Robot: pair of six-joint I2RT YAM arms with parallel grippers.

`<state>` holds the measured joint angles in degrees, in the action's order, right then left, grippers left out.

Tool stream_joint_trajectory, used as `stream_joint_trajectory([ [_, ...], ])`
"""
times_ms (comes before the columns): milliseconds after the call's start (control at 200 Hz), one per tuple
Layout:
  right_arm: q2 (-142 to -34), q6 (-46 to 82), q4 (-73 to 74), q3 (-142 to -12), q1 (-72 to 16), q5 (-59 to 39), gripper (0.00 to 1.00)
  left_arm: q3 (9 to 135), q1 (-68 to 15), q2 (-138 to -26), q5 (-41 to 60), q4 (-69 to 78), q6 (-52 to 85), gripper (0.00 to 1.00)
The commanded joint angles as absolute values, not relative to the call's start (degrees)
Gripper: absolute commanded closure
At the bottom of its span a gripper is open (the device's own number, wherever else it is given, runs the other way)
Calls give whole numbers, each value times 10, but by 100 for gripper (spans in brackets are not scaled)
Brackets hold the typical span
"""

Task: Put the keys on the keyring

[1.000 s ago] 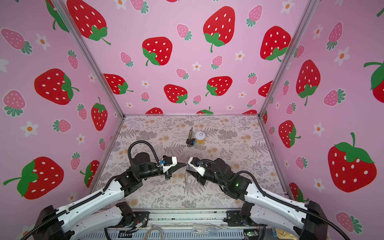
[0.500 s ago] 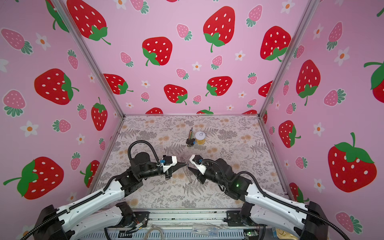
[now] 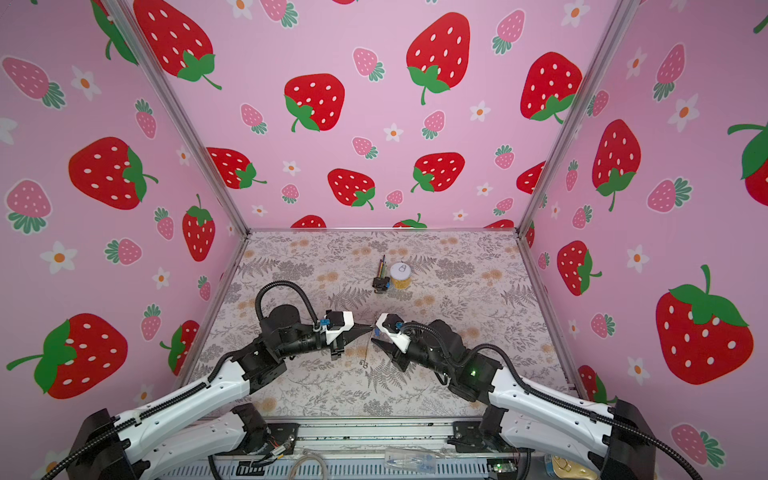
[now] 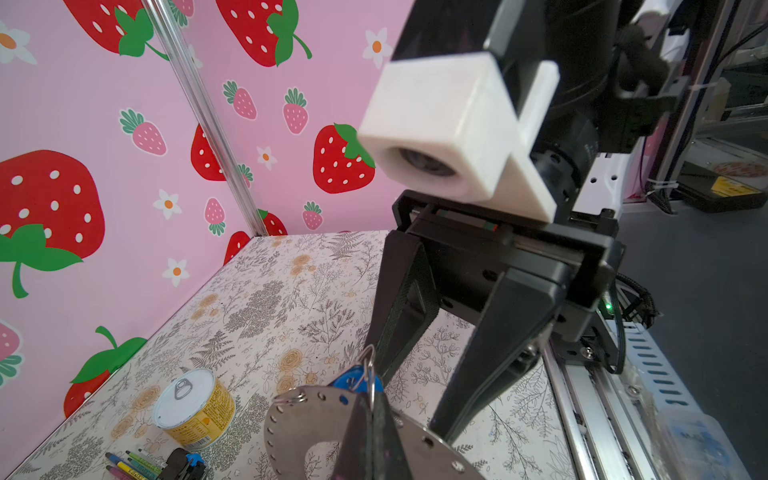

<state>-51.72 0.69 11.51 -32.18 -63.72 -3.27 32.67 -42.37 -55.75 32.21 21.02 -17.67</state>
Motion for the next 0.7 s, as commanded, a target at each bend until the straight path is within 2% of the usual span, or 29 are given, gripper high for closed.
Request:
stream_joint_trajectory([
  [0, -517, 18, 135, -324, -642, 13, 68, 328, -423, -554, 341, 236, -172, 100],
  [275, -513, 20, 116, -320, -645, 51, 90, 326, -423, -554, 335, 241, -169, 100],
  [450, -501, 15, 95, -316, -647, 84, 99, 319, -418, -549, 323, 273, -144, 100],
  [690, -539, 19, 116, -300, -660, 106, 100, 311, -400, -547, 313, 304, -121, 100],
])
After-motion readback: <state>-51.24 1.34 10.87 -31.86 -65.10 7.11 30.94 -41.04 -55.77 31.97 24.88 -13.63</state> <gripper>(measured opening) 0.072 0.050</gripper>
